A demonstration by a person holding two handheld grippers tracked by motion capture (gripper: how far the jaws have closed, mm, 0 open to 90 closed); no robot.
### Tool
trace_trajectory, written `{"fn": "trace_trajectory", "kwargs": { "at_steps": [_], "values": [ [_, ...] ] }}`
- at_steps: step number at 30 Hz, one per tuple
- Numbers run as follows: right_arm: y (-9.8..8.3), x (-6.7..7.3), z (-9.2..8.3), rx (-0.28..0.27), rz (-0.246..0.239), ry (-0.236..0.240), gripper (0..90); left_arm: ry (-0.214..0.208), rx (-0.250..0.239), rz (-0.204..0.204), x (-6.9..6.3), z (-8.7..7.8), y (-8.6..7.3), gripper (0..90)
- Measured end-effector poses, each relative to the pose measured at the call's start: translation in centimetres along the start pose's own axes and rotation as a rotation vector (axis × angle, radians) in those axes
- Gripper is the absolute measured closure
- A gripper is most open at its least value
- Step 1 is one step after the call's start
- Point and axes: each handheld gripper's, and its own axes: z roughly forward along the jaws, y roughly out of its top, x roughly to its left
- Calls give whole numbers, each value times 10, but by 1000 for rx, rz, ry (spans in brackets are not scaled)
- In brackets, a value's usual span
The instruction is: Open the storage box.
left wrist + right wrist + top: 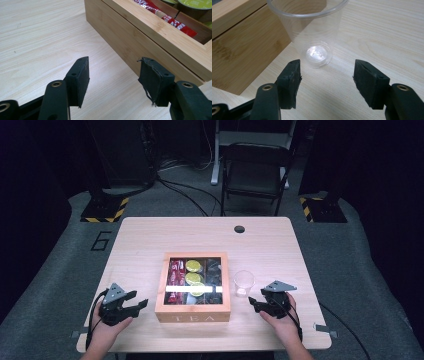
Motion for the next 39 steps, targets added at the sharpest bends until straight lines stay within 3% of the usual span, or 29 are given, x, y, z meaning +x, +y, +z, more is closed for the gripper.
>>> {"fn": "trace_trajectory", "kwargs": {
  "at_steps": [5, 13, 20, 29, 39],
  "values": [
    [-1, -1, -2, -10, -12, -5, 388, -3, 2, 10, -1, 1, 1, 413],
    [-1, -4, -3, -11, 8, -6, 388, 3, 5, 35, -1, 2, 1, 412],
    [-2, -4, -3, -7, -16, -15, 394, 13, 5, 47, -2, 1, 2, 412],
    [-2, -3, -8, -28, 17, 3, 419, 4, 1, 39, -3, 3, 3, 412],
    [1, 2, -21, -48, -16, 16, 457, -7, 3, 56, -2, 6, 6, 412]
  ]
}}
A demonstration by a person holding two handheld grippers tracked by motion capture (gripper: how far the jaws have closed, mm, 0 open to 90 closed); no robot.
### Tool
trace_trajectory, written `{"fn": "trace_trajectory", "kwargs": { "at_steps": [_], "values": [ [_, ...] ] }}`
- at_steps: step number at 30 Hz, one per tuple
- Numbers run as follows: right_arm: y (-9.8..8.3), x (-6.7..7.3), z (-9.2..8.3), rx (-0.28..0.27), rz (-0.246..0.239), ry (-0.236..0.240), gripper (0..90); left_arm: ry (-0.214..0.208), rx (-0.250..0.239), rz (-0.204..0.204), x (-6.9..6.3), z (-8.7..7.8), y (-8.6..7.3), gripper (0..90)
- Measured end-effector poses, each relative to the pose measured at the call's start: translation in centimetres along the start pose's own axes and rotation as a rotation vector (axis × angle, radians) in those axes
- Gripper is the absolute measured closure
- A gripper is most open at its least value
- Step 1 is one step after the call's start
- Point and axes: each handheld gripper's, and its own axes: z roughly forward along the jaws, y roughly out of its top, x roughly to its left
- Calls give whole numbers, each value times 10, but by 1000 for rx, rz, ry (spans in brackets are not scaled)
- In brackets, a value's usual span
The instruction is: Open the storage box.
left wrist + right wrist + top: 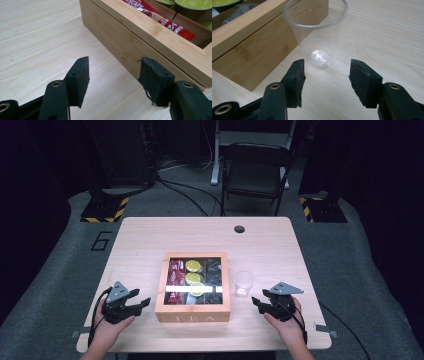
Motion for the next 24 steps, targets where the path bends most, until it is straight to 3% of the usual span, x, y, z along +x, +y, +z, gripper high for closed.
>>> {"fn": "trace_trajectory", "kwargs": {
  "at_steps": [5, 13, 20, 24],
  "values": [
    [3, 4, -6, -18, 24, 36, 463, -5, -2, 2, 0, 2, 1, 413],
    [14, 23, -16, -45, -23, 98, 520, -19, -15, -26, -2, 0, 2, 422],
    [22, 42, -21, -40, -80, 174, 591, -32, -16, -18, -4, -3, 2, 455],
    [21, 52, -19, -28, -89, 194, 618, -29, -9, -13, -4, -3, 2, 456]
  ]
}}
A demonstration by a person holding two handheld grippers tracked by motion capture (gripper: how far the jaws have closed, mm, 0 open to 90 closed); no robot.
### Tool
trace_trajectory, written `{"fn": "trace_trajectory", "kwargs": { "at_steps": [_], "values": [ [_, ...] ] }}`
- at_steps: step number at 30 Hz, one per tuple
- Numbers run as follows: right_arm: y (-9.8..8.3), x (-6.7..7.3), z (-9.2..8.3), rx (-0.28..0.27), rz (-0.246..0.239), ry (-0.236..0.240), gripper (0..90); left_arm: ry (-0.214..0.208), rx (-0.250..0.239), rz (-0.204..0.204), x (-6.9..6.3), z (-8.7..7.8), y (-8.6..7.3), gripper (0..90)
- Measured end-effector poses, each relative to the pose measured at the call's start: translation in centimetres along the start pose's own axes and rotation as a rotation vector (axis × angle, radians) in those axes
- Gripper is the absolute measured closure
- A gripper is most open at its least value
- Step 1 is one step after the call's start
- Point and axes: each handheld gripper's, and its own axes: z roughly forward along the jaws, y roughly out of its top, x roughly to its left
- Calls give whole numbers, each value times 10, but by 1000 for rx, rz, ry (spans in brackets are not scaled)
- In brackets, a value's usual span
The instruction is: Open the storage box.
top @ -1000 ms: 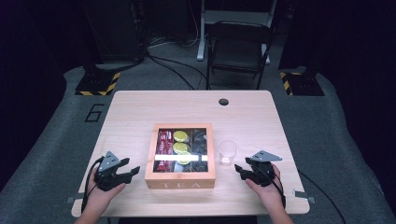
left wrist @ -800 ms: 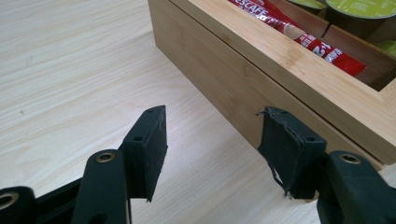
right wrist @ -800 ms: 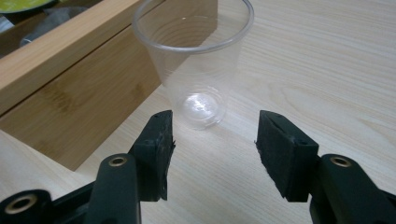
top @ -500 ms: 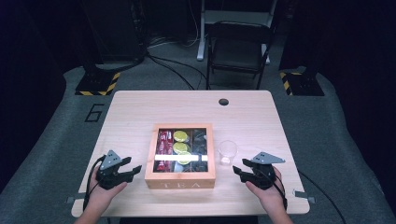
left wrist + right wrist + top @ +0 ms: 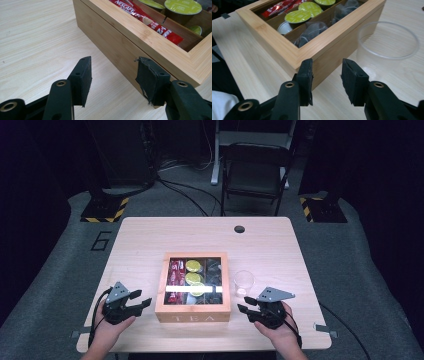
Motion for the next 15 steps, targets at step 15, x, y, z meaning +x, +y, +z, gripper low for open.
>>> {"fn": "trace_trajectory", "kwargs": {
  "at_steps": [15],
  "values": [
    [-9, 16, 18, 59, -80, 96, 707, 11, -6, -13, 1, -2, -2, 455]
  ]
}}
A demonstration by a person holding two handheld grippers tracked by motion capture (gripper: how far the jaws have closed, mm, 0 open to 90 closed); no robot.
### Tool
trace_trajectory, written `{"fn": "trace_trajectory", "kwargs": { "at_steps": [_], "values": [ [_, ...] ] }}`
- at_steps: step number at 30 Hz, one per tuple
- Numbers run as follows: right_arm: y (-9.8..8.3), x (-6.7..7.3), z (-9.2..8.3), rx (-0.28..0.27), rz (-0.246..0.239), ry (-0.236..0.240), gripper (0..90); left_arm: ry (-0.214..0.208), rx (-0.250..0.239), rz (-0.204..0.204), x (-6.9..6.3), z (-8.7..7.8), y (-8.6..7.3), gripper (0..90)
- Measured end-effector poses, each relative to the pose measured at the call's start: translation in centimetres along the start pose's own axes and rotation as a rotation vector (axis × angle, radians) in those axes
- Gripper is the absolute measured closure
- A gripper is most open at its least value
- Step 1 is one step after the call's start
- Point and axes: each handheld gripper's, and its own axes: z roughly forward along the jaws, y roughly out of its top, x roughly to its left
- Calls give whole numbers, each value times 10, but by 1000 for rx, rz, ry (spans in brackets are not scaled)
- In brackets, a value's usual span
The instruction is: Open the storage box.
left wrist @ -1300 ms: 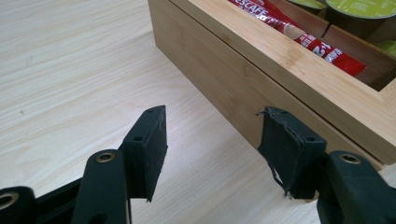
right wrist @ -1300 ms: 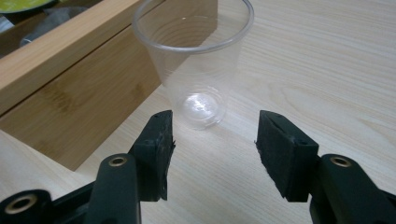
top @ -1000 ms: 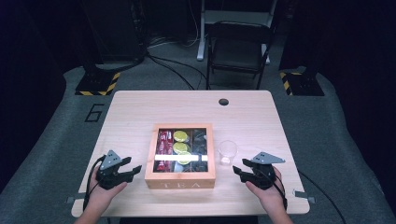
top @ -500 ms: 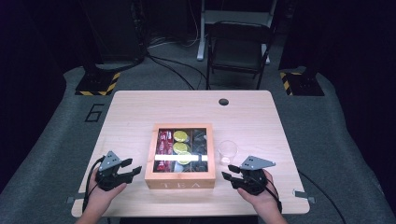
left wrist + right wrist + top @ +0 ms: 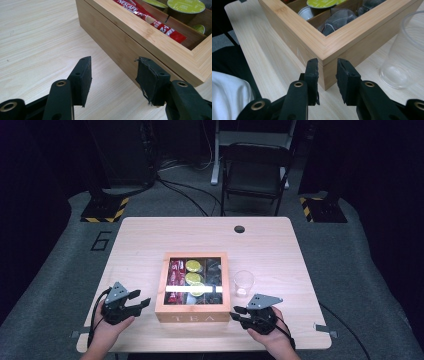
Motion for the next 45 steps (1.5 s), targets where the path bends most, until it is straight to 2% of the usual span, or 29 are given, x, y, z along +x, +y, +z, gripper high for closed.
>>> {"fn": "trace_trajectory", "kwargs": {
  "at_steps": [2, 9, 11, 13, 15, 22, 26, 30, 31, 32, 35, 39, 45],
  "values": [
    [0, 0, 3, 10, -16, 4, 713, 0, 2, 4, 1, -1, 0, 455],
    [1, 1, 9, 27, -25, 4, 729, 10, 1, -4, 1, -4, -3, 455],
    [0, 1, 10, 35, -47, -2, 729, 11, 1, -5, 1, -5, -4, 455],
    [0, 1, 11, 40, -32, 1, 745, 14, -5, -9, 1, -5, -4, 455],
    [0, 0, 12, 41, -54, 3, 744, 15, 1, -7, 1, -7, -5, 455],
    [2, 1, 11, 47, -49, -2, 744, 17, 1, -10, 0, -9, -6, 455],
    [7, 0, 10, 26, -38, 5, 739, 19, -5, -6, -3, -11, -7, 455],
    [11, 0, 7, 14, -16, 11, 737, 8, 5, 10, -7, -13, -6, 455],
    [13, 1, 6, 8, -5, 6, 738, 7, -8, 11, -9, -13, -6, 455],
    [14, 0, 5, -2, -4, 11, 738, -5, 2, 21, -10, -14, -5, 455],
    [18, -1, 3, -22, 12, 18, 738, -14, -9, 30, -17, -15, -4, 455],
    [21, -2, 2, -36, 7, 19, 739, -37, -6, 35, -23, -17, 0, 455],
    [26, -3, 0, -47, 0, 20, 739, -78, -9, 80, -38, -20, 9, 457]
  ]
}}
